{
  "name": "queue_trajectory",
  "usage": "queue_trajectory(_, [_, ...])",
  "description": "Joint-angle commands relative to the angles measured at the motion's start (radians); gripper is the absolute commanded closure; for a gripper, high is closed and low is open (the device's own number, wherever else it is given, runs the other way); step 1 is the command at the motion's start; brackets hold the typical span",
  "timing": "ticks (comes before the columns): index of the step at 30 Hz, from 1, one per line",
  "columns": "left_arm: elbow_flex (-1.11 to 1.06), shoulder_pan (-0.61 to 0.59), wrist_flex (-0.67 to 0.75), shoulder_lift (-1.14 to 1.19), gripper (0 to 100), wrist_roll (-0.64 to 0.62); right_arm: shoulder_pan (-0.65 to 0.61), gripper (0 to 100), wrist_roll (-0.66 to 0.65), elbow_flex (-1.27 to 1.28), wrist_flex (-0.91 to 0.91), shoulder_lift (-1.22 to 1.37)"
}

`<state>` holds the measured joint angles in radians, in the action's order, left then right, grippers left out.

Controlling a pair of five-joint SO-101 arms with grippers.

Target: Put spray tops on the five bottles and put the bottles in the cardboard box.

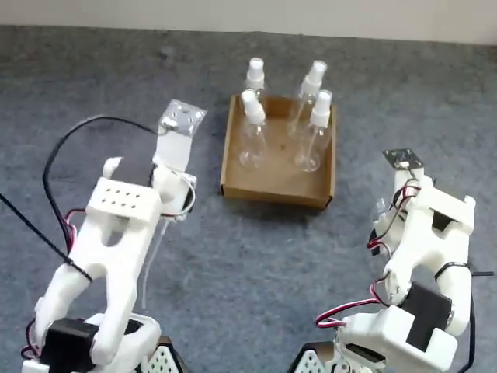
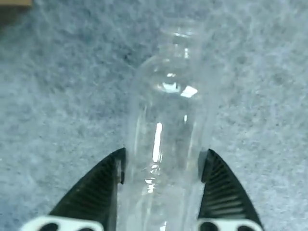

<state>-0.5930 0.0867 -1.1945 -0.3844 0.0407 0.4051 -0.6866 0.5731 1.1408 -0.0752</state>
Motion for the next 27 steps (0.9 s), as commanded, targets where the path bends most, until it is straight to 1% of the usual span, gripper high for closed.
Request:
queue_trajectory(1, [-0.071, 0.021, 0.098, -0.041, 100, -0.02, 0.002, 84.5, -0.003, -0.013, 0.012, -0.012])
queue_trajectory(5, [-0.125, 0.021, 0.147, -0.041, 100, -0.018, -0.004, 73.3, 0.049, -0.015, 0.012, -0.012])
queue_trajectory(9, [-0.134, 0.021, 0.16, -0.041, 100, -0.018, -0.005, 68.8, 0.06, -0.024, 0.012, -0.012])
queue_trajectory(11, [-0.134, 0.021, 0.16, -0.041, 100, -0.018, -0.005, 68.3, 0.063, -0.065, 0.012, -0.005])
queue_trajectory(14, [-0.134, 0.022, 0.16, -0.041, 100, -0.017, -0.01, 68.3, 0.112, -0.159, 0.016, -0.002])
queue_trajectory(17, [-0.134, 0.022, 0.161, -0.041, 100, -0.017, -0.065, 68.3, 0.109, -0.266, 0.12, 0.01])
queue_trajectory(20, [-0.134, 0.022, 0.161, -0.041, 100, -0.017, -0.111, 68.4, 0.114, -0.372, 0.209, 0.077])
queue_trajectory(22, [-0.136, 0.021, 0.16, -0.041, 100, -0.017, -0.105, 68.4, 0.124, -0.441, 0.24, 0.143])
queue_trajectory(25, [-0.137, 0.021, 0.16, -0.041, 100, -0.017, -0.064, 68.4, 0.186, -0.529, 0.245, 0.246])
queue_trajectory(27, [-0.136, 0.022, 0.161, -0.041, 100, -0.017, -0.038, 68.4, 0.201, -0.579, 0.245, 0.302])
